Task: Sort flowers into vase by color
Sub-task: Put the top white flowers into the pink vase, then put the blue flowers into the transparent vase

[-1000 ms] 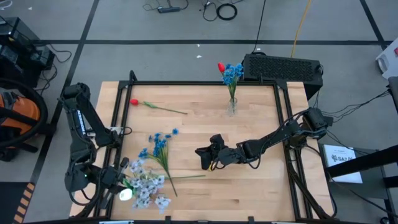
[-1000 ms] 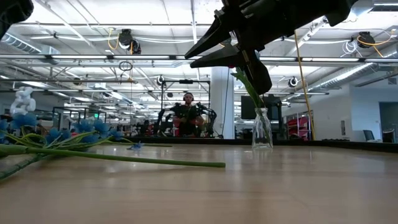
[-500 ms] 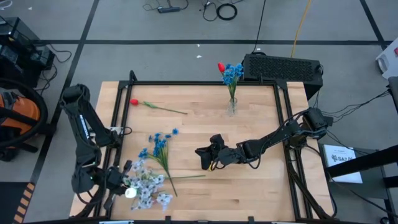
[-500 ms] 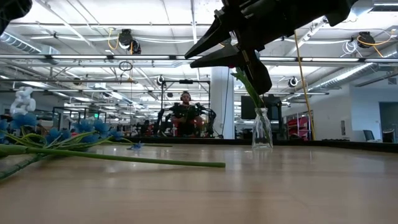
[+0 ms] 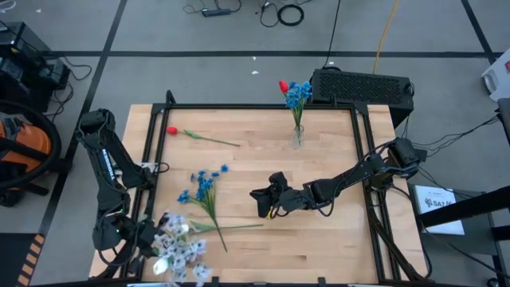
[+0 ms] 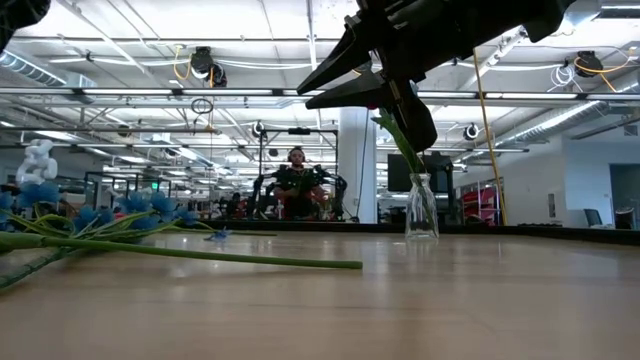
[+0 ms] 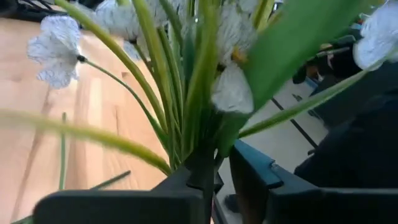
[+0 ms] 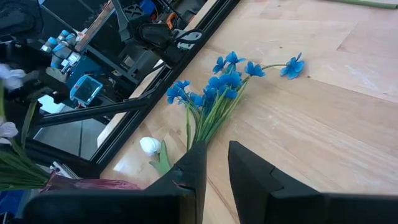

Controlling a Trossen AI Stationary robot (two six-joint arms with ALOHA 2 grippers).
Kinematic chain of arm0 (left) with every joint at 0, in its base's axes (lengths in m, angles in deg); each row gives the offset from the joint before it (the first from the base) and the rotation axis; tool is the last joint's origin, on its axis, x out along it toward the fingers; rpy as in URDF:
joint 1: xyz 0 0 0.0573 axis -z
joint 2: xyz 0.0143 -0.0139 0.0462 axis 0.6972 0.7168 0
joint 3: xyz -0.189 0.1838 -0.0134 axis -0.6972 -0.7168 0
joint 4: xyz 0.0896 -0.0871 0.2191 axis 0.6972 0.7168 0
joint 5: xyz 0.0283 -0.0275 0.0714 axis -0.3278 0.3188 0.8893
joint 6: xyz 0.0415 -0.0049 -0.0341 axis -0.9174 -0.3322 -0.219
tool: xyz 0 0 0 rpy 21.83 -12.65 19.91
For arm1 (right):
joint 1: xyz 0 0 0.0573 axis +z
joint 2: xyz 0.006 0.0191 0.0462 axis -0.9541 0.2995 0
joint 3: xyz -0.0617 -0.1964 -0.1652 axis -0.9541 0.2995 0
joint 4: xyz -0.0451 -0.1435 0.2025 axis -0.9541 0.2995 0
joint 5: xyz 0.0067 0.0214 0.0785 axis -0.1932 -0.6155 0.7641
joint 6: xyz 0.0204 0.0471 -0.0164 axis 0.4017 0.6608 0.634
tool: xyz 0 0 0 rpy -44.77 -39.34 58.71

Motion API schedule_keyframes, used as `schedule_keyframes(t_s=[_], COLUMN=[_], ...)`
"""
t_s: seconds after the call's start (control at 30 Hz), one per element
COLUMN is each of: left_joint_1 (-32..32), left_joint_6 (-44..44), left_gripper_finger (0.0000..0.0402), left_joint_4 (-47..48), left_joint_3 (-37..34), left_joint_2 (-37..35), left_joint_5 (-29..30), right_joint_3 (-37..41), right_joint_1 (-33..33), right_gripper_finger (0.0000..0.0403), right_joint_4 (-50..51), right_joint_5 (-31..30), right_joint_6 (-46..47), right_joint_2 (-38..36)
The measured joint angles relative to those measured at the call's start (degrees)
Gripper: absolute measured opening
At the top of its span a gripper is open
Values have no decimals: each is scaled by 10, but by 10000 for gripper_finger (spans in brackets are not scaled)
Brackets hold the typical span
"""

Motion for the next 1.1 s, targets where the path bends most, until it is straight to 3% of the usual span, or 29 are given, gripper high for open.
schedule_keyframes(t_s=[0.23,0.33,0.47,0.77,0.9,1.1], left_joint_1=[0,0,0,0,0,-4], left_joint_6=[-1,0,-1,82,104,142], left_gripper_finger=[111,117,118,118,118,118], left_joint_4=[36,49,59,262,349,444], left_joint_3=[0,0,0,0,0,0], left_joint_2=[-8,-23,-48,-124,-152,-171], left_joint_5=[-52,-101,-118,-144,-142,-59], right_joint_3=[0,0,0,0,0,0], right_joint_1=[0,0,0,0,0,-1], right_gripper_finger=[59,59,59,59,59,59], right_joint_4=[0,0,0,0,0,0], right_joint_5=[0,0,0,0,0,-2], right_joint_6=[0,0,0,2,2,-5], right_joint_2=[0,0,0,0,0,0])
